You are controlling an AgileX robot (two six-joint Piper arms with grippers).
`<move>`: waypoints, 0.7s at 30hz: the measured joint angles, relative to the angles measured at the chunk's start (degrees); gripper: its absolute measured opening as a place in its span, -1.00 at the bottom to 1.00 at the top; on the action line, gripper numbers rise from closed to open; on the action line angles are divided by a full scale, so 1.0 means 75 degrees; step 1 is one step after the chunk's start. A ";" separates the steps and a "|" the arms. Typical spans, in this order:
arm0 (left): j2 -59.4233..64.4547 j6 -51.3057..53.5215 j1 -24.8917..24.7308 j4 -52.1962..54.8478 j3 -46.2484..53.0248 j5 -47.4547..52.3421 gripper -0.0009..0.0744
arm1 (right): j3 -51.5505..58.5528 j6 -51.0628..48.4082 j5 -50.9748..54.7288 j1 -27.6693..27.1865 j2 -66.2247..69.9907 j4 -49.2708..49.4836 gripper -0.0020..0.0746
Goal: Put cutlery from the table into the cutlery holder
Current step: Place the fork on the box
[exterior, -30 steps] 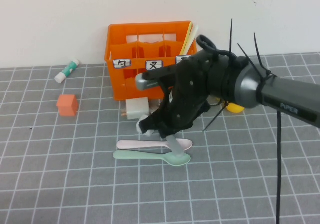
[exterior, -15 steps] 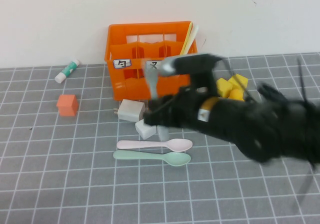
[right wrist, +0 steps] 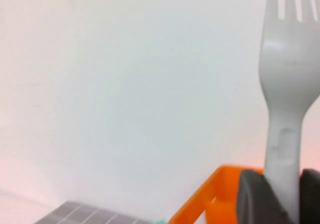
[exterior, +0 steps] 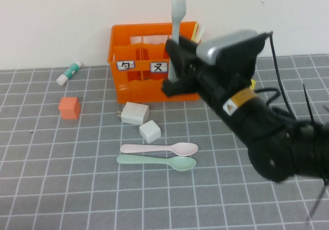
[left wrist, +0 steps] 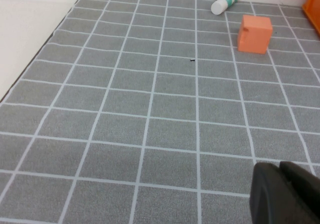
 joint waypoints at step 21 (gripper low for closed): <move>0.0000 0.0015 0.0000 0.0000 0.0000 0.0000 -0.98 | -0.4979 -0.0206 0.1579 -0.0533 0.3473 -0.0457 -0.55</move>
